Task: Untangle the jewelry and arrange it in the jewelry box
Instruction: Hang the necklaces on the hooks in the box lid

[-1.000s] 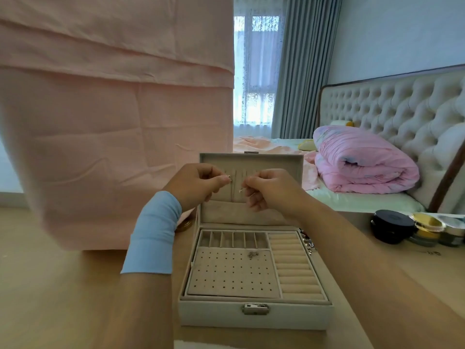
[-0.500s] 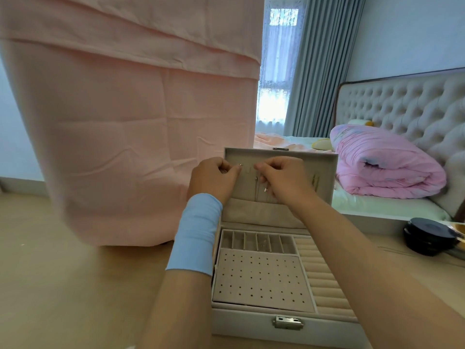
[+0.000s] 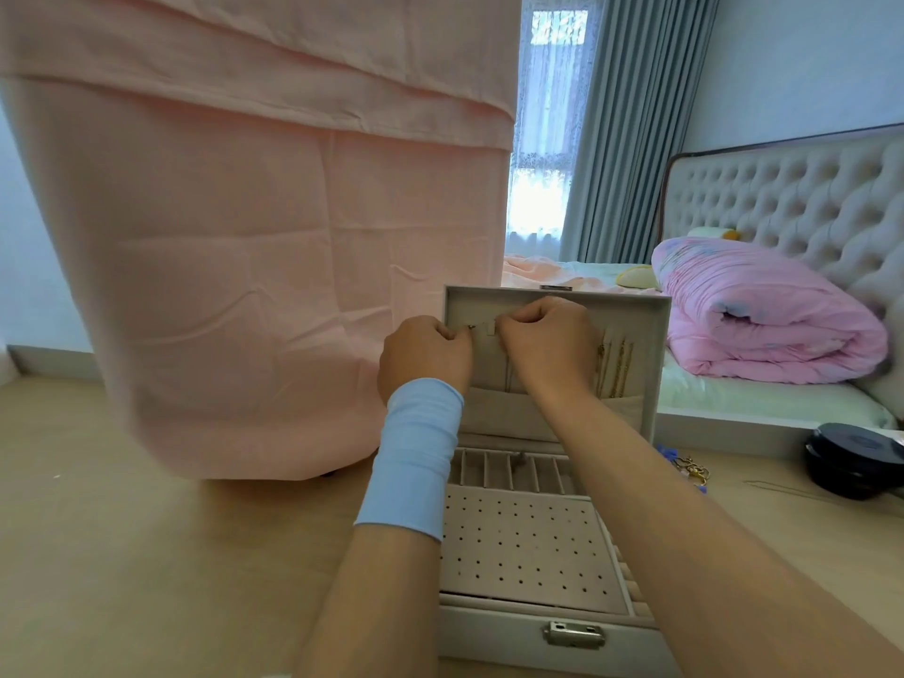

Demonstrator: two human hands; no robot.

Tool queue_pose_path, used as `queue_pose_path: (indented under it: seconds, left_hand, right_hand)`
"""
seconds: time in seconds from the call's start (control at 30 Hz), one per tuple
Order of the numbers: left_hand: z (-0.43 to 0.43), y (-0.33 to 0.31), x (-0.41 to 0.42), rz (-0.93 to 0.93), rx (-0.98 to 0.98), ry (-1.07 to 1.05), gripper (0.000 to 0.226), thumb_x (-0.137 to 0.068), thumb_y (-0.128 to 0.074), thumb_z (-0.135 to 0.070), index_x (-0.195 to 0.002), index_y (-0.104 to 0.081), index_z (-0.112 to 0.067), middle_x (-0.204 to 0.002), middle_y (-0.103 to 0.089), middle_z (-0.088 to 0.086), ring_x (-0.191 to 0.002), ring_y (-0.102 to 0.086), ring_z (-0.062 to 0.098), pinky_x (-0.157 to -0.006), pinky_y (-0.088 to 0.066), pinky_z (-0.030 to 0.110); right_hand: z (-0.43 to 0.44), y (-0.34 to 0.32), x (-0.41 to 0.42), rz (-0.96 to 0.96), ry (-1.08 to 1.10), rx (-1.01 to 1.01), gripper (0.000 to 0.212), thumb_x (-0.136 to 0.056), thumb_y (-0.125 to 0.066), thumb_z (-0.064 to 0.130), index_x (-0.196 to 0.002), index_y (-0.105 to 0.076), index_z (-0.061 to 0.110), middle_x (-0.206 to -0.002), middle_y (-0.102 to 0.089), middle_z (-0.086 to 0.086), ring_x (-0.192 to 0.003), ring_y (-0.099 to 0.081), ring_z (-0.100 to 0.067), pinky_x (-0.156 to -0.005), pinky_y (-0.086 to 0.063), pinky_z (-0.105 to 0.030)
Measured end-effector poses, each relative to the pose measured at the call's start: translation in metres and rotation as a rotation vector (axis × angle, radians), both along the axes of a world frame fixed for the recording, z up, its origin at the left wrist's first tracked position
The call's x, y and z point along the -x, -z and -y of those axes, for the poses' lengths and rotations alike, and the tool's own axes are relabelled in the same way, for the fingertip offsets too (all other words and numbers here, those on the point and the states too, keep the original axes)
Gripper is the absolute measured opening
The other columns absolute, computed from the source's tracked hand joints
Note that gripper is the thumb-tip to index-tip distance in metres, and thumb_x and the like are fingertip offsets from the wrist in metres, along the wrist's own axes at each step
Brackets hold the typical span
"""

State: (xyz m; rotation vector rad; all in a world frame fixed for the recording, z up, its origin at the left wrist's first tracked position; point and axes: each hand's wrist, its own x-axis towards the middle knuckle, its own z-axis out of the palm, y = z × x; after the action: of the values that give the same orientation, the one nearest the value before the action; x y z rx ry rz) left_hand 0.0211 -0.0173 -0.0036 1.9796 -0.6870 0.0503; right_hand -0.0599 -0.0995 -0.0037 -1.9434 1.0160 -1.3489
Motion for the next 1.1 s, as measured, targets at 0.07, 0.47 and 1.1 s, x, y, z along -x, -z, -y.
queue_pose_path:
  seconds: [0.07, 0.47, 1.1]
  left_hand:
    - [-0.003, -0.001, -0.004, 0.000, -0.042, 0.027, 0.032, -0.088, -0.059, -0.033, -0.064, -0.058, -0.012, -0.063, -0.057, 0.004, -0.055, -0.048, 0.017, -0.049, -0.032, 0.022]
    - [-0.029, -0.011, -0.008, -0.199, -0.261, 0.629, 0.020, -0.094, -0.061, -0.020, -0.102, -0.070, -0.003, -0.092, -0.075, 0.011, -0.082, -0.073, 0.022, -0.074, -0.060, 0.029]
    - [-0.017, 0.003, 0.025, -0.266, -0.231, 0.726, 0.014, -0.094, -0.062, -0.030, -0.095, -0.069, -0.018, -0.084, -0.075, -0.008, -0.056, -0.056, 0.007, -0.055, -0.042, 0.020]
  right_hand:
    - [0.000, 0.005, 0.003, -0.072, 0.005, 0.040, 0.016, -0.079, -0.068, 0.013, -0.064, -0.070, 0.014, -0.067, -0.068, 0.002, -0.067, -0.061, -0.009, -0.054, -0.043, -0.021]
    - [-0.030, 0.012, 0.033, -0.050, -0.499, -0.623, 0.028, -0.102, -0.055, 0.035, -0.100, -0.074, 0.014, -0.090, -0.077, -0.009, -0.087, -0.075, -0.025, -0.075, -0.064, -0.040]
    - [-0.005, -0.008, 0.069, -0.294, -0.493, -0.171, 0.024, -0.096, -0.062, 0.024, -0.076, -0.076, 0.020, -0.074, -0.070, 0.010, -0.076, -0.063, -0.003, -0.070, -0.045, -0.024]
